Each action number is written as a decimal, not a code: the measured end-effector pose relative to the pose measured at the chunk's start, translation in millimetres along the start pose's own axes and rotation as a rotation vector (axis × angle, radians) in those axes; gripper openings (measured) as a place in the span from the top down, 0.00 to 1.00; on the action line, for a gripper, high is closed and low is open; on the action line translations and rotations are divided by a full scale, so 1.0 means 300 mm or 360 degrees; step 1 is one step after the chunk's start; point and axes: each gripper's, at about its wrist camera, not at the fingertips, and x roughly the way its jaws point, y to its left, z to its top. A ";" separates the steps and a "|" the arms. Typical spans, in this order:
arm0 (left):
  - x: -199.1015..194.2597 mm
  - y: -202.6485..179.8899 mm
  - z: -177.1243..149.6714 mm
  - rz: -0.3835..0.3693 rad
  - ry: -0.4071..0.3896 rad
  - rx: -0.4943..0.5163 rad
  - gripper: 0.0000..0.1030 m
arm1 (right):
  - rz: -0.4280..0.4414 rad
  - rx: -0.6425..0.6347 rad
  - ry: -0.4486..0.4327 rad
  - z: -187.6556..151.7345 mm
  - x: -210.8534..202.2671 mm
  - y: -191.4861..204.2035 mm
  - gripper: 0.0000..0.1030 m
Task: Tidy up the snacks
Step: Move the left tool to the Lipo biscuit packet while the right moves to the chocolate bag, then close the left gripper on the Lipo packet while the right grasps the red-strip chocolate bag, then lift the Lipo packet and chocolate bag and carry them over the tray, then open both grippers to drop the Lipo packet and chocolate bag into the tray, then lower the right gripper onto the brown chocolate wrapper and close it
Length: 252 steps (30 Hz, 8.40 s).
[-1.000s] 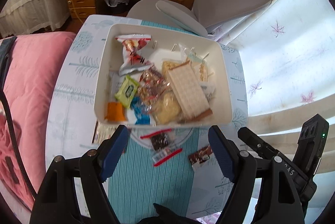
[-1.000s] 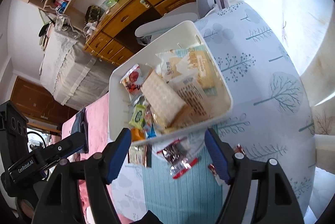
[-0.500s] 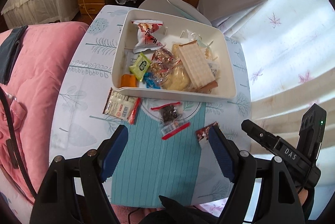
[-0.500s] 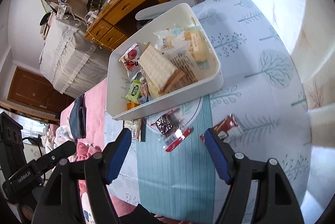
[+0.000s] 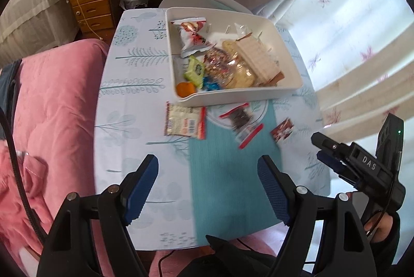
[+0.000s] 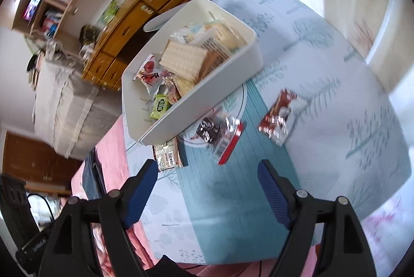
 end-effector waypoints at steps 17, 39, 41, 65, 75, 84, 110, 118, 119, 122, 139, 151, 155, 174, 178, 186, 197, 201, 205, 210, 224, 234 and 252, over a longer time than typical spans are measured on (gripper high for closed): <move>0.069 0.169 -0.004 0.0020 0.0080 0.0249 0.16 | -0.0167 0.0243 -0.0015 -0.236 0.100 0.045 0.17; 0.393 0.127 0.094 0.0071 0.0314 0.0328 0.16 | -0.0390 -0.0059 -0.0180 -0.187 0.253 0.066 0.17; 0.426 0.120 0.111 0.0076 0.0331 0.0324 0.16 | -0.0402 -0.0102 -0.0185 -0.172 0.274 0.069 0.17; 0.785 0.179 0.253 0.0224 0.0290 -0.0084 0.14 | -0.0487 -0.1003 -0.0091 0.027 0.601 0.147 0.17; 0.843 0.139 0.280 0.0270 0.0242 -0.0079 0.05 | -0.0422 -0.1067 -0.0014 0.047 0.662 0.170 0.18; 0.827 0.108 0.254 0.0314 0.0229 0.0003 0.06 | -0.0440 -0.1161 0.0010 0.012 0.668 0.191 0.28; 0.682 0.246 -0.006 0.0320 0.0252 -0.0116 0.55 | -0.0272 -0.0603 0.0294 -0.061 0.565 0.165 0.56; 0.565 0.301 -0.034 0.0304 0.0156 -0.0141 0.55 | -0.0240 -0.0503 0.0396 -0.132 0.555 0.182 0.57; 0.545 0.300 -0.040 0.0299 0.0146 -0.0143 0.55 | -0.0229 -0.0507 0.0403 -0.143 0.550 0.191 0.57; 0.487 0.326 -0.011 0.0265 0.0135 -0.0145 0.55 | -0.0195 -0.0538 0.0426 -0.166 0.522 0.230 0.57; 0.152 0.228 0.258 0.0021 0.0103 -0.0023 0.55 | 0.0103 -0.0609 0.0353 -0.048 0.309 0.541 0.56; 0.148 0.101 0.483 -0.0002 0.0117 0.0054 0.58 | 0.0133 -0.0462 0.0281 0.196 0.261 0.550 0.56; 0.191 0.055 0.557 -0.0037 0.0116 0.0065 0.60 | 0.0111 -0.0416 0.0265 0.272 0.279 0.524 0.56; 0.296 -0.067 0.705 -0.0149 0.0074 0.0091 0.29 | -0.0078 -0.0289 0.0269 0.397 0.343 0.407 0.38; 0.249 -0.049 0.669 -0.0118 0.0062 0.0065 0.29 | -0.0062 -0.0262 0.0251 0.364 0.305 0.414 0.26; 0.134 -0.002 0.508 -0.0137 0.0037 0.0021 0.28 | -0.0065 -0.0230 0.0208 0.249 0.186 0.431 0.25; -0.002 0.079 0.217 -0.0174 0.0009 0.0019 0.25 | -0.0101 -0.0160 0.0167 0.031 0.066 0.392 0.25; -0.032 0.095 0.134 -0.0150 -0.0041 0.0070 0.24 | -0.0162 -0.0178 0.0212 -0.053 0.076 0.360 0.25; -0.030 0.102 0.057 -0.0146 -0.0043 0.0088 0.24 | -0.0199 -0.0147 0.0247 -0.129 0.101 0.297 0.25; -0.014 0.078 -0.005 -0.0120 -0.0039 0.0143 0.24 | -0.0274 -0.0180 0.0247 -0.197 0.132 0.229 0.25; 0.043 -0.060 -0.054 0.0090 -0.0060 0.0098 0.24 | -0.0480 -0.0607 -0.0124 -0.187 0.031 0.033 0.25; 0.128 -0.167 -0.076 0.0216 -0.0065 -0.0143 0.24 | -0.0487 -0.0841 -0.0157 -0.079 0.035 -0.145 0.25; 0.250 -0.286 -0.154 0.0442 0.0048 -0.0531 0.24 | -0.0326 -0.1405 0.0036 0.072 0.237 -0.264 0.25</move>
